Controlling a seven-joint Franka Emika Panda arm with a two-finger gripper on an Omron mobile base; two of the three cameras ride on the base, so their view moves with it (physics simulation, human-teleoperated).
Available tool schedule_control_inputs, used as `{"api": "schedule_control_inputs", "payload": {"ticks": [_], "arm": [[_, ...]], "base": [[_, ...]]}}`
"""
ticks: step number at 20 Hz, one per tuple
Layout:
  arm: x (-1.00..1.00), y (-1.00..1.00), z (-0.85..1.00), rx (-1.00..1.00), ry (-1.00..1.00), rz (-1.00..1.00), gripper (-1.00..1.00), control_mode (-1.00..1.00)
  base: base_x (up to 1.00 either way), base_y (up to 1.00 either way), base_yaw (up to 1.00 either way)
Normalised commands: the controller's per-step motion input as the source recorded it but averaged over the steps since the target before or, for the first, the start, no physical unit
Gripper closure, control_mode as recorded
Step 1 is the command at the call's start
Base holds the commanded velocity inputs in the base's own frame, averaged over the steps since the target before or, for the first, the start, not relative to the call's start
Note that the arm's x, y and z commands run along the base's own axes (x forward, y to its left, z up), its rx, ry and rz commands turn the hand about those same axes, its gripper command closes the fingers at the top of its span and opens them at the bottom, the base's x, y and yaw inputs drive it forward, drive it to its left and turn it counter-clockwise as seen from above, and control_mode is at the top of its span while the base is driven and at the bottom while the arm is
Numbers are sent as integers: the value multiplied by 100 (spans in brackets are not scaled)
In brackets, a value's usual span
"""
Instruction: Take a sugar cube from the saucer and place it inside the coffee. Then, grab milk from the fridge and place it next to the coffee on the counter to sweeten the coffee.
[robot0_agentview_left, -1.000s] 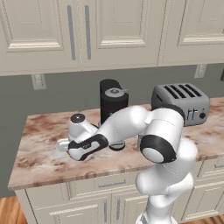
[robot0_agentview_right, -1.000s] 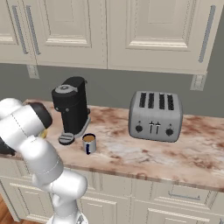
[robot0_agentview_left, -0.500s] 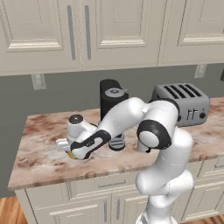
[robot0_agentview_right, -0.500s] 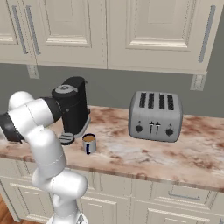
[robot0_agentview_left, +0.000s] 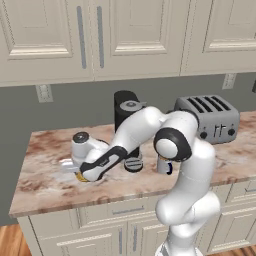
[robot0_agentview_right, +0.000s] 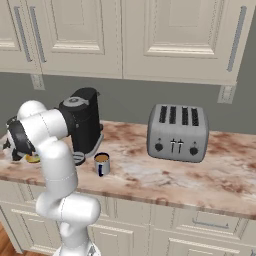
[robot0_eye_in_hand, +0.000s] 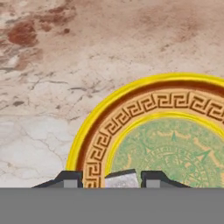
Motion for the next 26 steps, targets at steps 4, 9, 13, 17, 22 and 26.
{"api": "schedule_control_inputs", "payload": {"ticks": [4,9,13,17,22,26], "arm": [[-7,0,-7,0,0,-3,100,-100],[-1,-1,0,0,0,-1,100,-100],[-3,-7,4,0,0,0,100,-100],[-14,-41,32,1,-3,-6,100,-100],[-21,-71,49,1,-5,-6,100,-100],[-19,-87,54,6,0,-10,100,-100]], "base": [[0,0,0],[0,0,0],[0,0,0],[0,0,0],[0,0,0],[0,0,0]]}}
